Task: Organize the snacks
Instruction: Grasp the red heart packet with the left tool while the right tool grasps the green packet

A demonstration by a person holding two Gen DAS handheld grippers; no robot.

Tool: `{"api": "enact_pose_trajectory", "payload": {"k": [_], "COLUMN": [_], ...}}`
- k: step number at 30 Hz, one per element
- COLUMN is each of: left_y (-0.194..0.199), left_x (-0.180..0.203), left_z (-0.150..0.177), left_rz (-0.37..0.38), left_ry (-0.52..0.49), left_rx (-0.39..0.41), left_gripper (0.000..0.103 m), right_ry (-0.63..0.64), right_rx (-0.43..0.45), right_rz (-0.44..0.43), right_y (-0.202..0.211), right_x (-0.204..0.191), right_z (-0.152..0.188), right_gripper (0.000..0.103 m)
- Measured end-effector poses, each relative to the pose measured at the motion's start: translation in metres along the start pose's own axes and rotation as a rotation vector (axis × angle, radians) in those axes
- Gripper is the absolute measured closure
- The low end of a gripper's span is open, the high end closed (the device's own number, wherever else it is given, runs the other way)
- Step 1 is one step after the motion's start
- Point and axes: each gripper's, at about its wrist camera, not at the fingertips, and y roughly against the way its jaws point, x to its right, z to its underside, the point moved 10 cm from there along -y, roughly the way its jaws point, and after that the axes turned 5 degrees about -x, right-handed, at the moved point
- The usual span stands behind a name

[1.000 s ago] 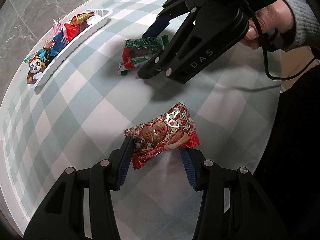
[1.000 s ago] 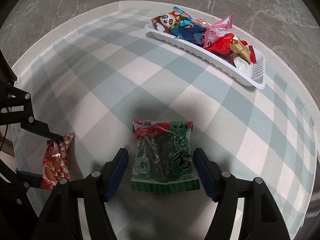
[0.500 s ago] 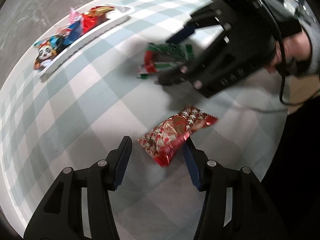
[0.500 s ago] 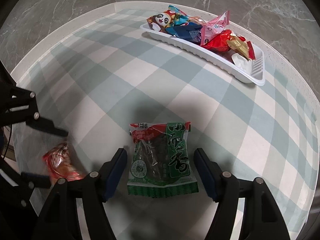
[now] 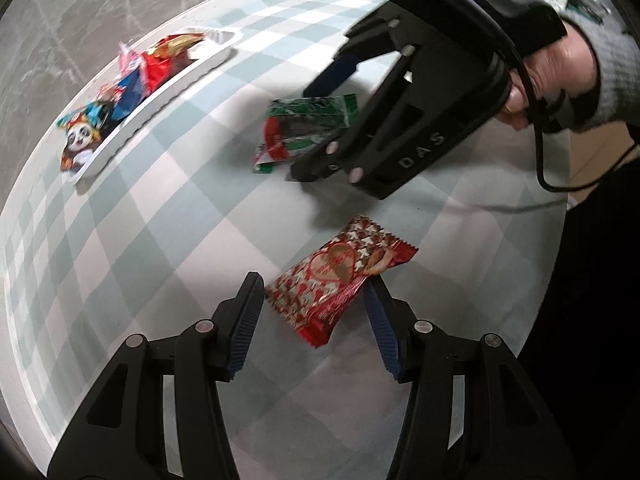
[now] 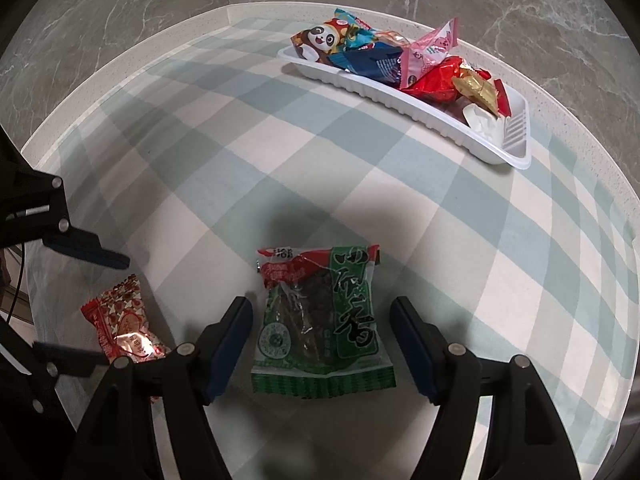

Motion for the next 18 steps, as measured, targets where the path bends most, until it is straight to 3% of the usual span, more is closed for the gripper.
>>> {"api": "enact_pose_trajectory", "payload": {"k": [8,14,16,18], "left_y": [-0.01,-0.013,-0.014,-0.015], "left_x": [0.01,0.012,0.011,0.01], "left_z": [-0.01,-0.018,-0.02,-0.021], "left_rz": [-0.02,0.008,0.027,0.062], "left_ry": [-0.085,-0.103,-0.086,-0.053], "left_rx": [-0.017,-0.013,-0.01,-0.003], "left_gripper": [0.053,0.053,0.054,0.06], "right_ry": [0.0,0.003,0.006,0.012], "right_rx": [-0.003,-0.005,-0.002,0.004], "right_rz": [-0.002,-0.003,-0.004,-0.005], "right_y": [-0.001,-0.001,-0.001,0.0], "right_x": [0.0,-0.001,-0.001,-0.001], "right_z": [-0.001,-0.001,-0.002,-0.003], "right_gripper": [0.029,0.03,0.035,0.048]}}
